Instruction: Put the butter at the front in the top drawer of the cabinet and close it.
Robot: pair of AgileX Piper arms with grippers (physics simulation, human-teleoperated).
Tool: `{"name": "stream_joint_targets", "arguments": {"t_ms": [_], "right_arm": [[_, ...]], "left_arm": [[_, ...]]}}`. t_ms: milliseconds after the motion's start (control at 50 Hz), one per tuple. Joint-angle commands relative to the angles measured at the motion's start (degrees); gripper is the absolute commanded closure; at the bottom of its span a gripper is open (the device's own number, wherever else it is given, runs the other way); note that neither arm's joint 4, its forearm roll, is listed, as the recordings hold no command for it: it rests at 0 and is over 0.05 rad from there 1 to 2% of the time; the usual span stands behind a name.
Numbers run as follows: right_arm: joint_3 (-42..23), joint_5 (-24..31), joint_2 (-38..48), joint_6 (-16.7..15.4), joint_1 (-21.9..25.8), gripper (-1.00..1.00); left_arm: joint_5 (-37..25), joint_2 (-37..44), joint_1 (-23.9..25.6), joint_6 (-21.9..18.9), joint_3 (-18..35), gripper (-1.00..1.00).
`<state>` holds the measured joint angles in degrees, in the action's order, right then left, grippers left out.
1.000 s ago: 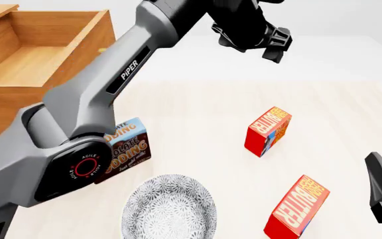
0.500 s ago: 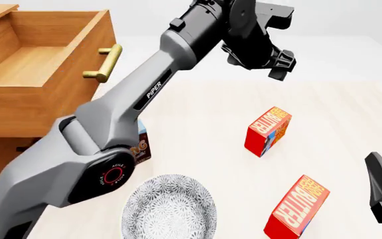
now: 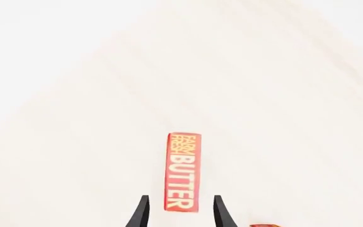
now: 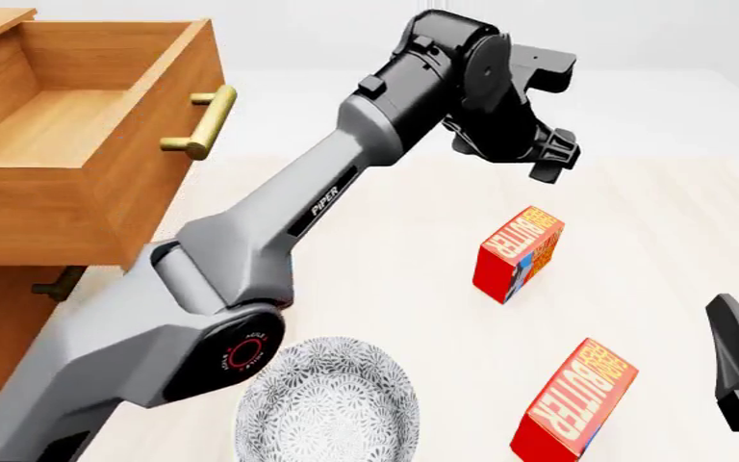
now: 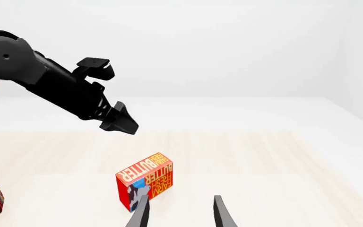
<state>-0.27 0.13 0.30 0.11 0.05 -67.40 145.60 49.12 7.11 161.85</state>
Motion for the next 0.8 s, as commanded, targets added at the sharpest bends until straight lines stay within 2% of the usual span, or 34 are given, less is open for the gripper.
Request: {"name": "stream_joint_targets", "arguments": {"t_ms": [20,800], "right_arm": [[0.1,0.0,0.0,0.0,0.0,-1.0],[0.1,0.0,0.0,0.0,0.0,-1.0]], "left_arm": [[0.9,1.9,0.2,0.7,0.1,-1.0],[3.9,7.6,0.1,3.6,0.1,-1.0]]}}
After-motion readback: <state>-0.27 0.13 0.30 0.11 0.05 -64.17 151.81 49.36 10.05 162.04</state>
